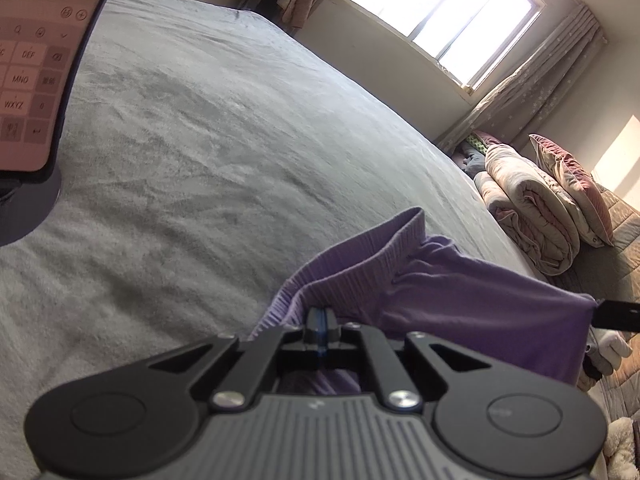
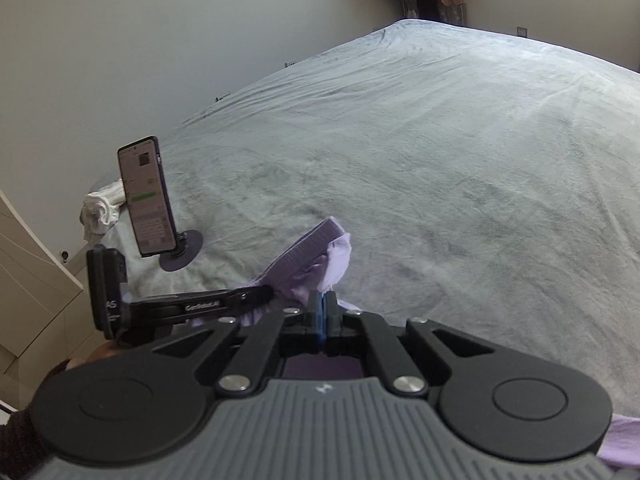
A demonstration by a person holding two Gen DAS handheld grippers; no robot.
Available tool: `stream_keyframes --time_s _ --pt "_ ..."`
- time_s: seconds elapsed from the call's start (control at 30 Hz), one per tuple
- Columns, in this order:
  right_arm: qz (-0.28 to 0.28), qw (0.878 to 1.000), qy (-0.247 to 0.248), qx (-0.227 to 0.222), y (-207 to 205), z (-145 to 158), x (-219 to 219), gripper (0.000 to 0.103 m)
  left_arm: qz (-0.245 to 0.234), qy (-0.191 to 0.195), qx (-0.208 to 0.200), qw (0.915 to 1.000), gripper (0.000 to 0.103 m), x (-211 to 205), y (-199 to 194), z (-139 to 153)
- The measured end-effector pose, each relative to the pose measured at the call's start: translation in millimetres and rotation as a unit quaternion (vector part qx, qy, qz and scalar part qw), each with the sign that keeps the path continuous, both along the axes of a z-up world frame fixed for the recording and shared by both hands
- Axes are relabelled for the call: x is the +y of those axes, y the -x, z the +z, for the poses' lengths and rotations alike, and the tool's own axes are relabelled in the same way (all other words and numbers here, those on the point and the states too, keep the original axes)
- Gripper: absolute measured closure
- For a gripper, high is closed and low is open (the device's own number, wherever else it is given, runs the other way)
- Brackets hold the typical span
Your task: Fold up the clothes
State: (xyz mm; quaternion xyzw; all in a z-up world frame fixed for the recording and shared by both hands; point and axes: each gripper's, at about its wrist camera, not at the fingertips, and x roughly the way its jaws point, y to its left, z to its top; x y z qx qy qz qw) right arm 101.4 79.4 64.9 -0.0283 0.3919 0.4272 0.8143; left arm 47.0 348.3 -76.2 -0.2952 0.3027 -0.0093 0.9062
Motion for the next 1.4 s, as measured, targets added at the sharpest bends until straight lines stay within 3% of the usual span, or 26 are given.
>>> stream_keyframes --time_s 0.3,0.53,0.67,0.77,0.87,0.93,0.97,1.2,1.4 --pt "0.047 0.998 -0.010 0.051 52.4 -24.4 6.7 0.102 0.001 0.002 -0.003 1.0000 0.101 0.3 1.5 -1.5" --pt "0.041 0.992 0.014 0.115 66.5 -86.9 15.9 0.102 0.002 0.007 -0.002 1.0000 0.101 1.8 4.8 -0.7" --pt "0.025 0.991 0.028 0.131 61.7 -115.3 17.2 0.102 -0.003 0.013 -0.003 0.9999 0.101 3.2 8.7 -0.5" --pt "0.034 0.992 0.033 0.114 63.9 -109.9 20.1 0.100 -0.014 0.021 -0.008 0.9997 0.100 4.9 17.1 0.9" --pt "0.046 0.995 0.043 0.082 67.6 -99.8 23.0 0.087 -0.022 0.032 -0.015 0.9991 0.100 8.0 28.6 4.4" --pt "0.042 0.996 0.043 0.061 66.2 -93.3 22.7 0.061 -0.023 0.041 -0.023 0.9986 0.100 10.0 36.5 7.4" --pt "0.038 0.997 0.040 0.052 64.6 -90.2 22.5 0.057 -0.023 0.045 -0.027 0.9983 0.100 11.0 40.4 8.9" --pt "-0.015 0.999 0.050 -0.013 32.6 -89.2 27.3 0.057 -0.019 0.063 -0.035 0.9972 0.099 23.1 56.6 9.5" --pt "-0.043 0.997 0.052 -0.026 4.2 -98.1 33.3 0.057 -0.017 0.072 -0.037 0.9966 0.100 32.2 58.1 7.7"
